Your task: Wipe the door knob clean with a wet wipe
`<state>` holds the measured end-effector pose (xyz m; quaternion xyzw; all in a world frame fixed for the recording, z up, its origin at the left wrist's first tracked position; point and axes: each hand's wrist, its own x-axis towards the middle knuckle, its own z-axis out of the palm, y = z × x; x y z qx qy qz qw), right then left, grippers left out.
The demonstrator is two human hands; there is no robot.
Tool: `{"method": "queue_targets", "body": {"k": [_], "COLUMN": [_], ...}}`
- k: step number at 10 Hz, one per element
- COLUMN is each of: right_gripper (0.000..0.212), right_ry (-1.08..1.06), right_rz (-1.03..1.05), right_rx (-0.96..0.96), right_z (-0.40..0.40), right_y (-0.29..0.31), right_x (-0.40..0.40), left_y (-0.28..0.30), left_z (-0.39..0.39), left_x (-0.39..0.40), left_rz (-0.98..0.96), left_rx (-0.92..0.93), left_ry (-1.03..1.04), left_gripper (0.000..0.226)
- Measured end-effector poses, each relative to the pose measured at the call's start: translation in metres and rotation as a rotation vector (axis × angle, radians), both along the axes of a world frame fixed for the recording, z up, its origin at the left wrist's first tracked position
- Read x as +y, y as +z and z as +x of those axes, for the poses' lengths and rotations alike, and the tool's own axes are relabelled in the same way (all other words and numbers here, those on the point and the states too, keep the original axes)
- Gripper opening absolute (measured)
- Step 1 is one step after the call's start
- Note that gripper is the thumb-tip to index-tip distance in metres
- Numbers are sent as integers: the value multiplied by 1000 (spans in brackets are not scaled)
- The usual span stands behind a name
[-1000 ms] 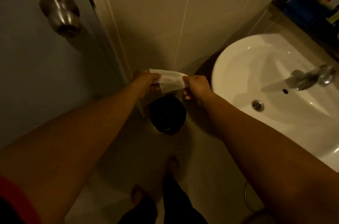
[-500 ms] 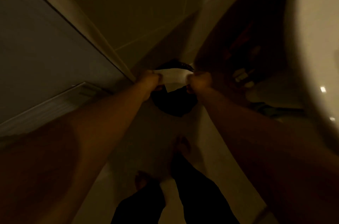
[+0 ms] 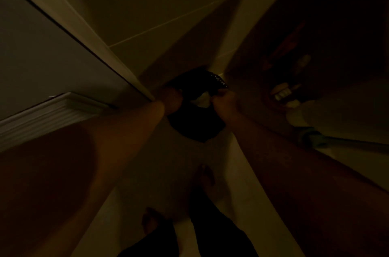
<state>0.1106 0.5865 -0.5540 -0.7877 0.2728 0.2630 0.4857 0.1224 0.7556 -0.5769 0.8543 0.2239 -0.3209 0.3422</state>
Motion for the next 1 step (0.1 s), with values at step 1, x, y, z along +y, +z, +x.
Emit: {"method": "queue_targets", "body": {"k": [1], "right_gripper": [22], "right_ry": [134], "right_rz": [-62], "right_rx": [-40], "right_z": [0], "right_y": [25], "right_x": [2], "left_y": [27], "left_z": [5], "left_x": [0], "left_rz": [12], "left_rx": [-30], "left_ry": [-11], "left_gripper": [45]}}
